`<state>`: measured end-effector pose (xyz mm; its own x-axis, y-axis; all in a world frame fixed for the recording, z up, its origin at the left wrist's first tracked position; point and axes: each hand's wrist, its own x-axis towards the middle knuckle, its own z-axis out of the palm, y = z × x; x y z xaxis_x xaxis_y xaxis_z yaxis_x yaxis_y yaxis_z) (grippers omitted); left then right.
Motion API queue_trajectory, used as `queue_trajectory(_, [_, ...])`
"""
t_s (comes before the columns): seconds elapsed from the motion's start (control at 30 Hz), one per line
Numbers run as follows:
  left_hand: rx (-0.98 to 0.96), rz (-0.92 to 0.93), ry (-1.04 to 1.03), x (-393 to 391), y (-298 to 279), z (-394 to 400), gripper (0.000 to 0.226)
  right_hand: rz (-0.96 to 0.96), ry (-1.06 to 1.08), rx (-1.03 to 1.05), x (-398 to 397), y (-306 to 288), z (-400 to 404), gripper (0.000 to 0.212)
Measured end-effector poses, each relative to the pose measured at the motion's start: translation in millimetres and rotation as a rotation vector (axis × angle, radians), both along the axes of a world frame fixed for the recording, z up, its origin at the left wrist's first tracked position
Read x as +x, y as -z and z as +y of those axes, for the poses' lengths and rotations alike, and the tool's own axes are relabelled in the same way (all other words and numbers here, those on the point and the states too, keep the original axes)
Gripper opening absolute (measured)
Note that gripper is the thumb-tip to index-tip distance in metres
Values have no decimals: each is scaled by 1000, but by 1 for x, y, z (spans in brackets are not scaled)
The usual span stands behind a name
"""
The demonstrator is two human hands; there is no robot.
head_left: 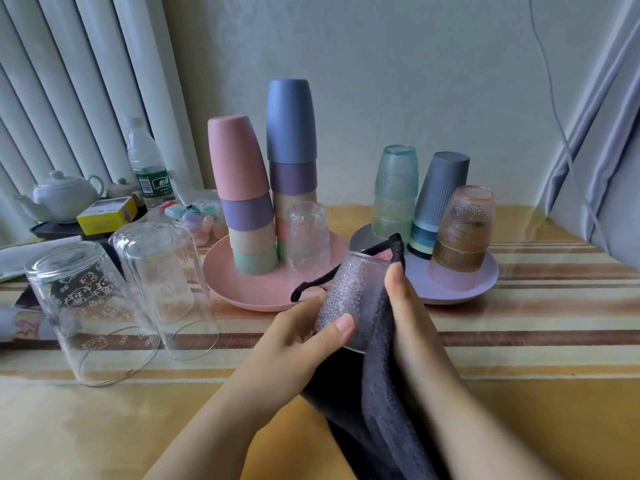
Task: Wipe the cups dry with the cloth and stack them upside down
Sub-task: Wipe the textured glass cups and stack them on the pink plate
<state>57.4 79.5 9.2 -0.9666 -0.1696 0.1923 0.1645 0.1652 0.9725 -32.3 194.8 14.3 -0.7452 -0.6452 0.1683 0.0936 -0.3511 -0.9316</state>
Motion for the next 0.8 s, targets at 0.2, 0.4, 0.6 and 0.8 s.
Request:
queue_trajectory(0.2, [246,-45,91,-9,10,-7,70,-332,-422,-103,10,-3,17,81])
queue_trajectory(0.4, [237,-121,-168,-12,6,2,65,-201,-131,58,-3,-8,14,60])
queue_trajectory(0.6, [-96,96,-414,-12,11,10,37,335,313,106,-9,-1,3,49])
queue_trajectory(0.8, [-180,68,-271,-8,10,5,59,396,275,113,-5,2,4,28])
